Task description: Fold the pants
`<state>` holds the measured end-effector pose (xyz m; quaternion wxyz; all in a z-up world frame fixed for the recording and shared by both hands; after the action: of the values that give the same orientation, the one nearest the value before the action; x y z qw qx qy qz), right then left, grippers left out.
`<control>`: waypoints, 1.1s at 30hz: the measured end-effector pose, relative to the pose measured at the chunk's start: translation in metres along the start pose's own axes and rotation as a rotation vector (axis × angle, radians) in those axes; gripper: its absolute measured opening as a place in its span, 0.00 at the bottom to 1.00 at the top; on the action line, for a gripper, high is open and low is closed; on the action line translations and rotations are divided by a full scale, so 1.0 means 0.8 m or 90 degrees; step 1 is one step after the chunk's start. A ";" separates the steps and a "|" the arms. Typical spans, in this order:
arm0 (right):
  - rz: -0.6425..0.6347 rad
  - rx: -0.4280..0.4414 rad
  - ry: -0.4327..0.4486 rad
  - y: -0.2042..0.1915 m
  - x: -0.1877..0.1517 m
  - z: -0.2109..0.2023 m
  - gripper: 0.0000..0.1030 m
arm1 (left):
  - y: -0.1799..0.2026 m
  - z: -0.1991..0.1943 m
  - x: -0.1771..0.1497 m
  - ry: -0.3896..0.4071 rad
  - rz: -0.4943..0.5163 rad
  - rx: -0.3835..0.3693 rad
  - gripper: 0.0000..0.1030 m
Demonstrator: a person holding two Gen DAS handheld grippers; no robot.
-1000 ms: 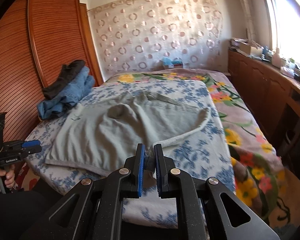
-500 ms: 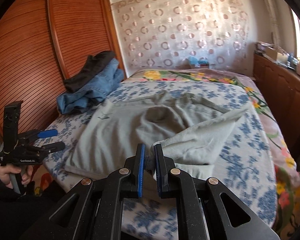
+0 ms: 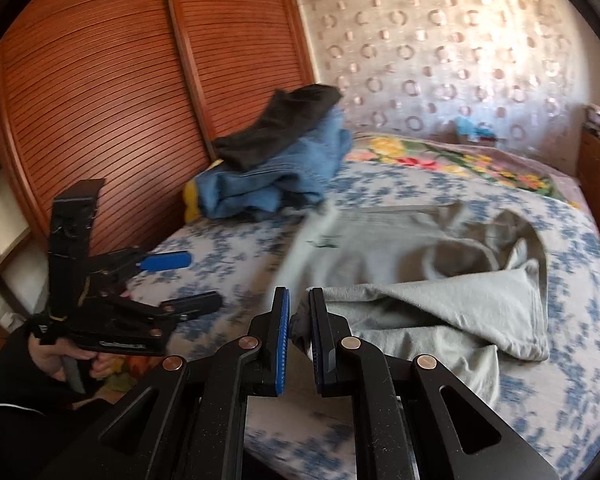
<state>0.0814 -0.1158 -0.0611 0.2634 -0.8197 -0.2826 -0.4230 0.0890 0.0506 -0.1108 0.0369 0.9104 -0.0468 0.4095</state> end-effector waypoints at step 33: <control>0.094 -0.200 -0.054 0.134 -0.051 -0.047 0.42 | 0.096 0.036 0.014 -0.018 0.064 -0.095 0.71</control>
<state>0.1145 -0.2261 -0.0974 0.1506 -0.8863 -0.1628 -0.4065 0.1086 -0.0291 -0.1192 0.0834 0.9073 -0.1229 0.3934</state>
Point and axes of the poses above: each gripper's, at about its wrist camera, not at the fingertips, and z roughly the way its jaws point, y to its right, x to its top, the point moved 6 cm from there along z, roughly the way its jaws point, and after that the axes turned 2 degrees about x, right-handed, at the moved point
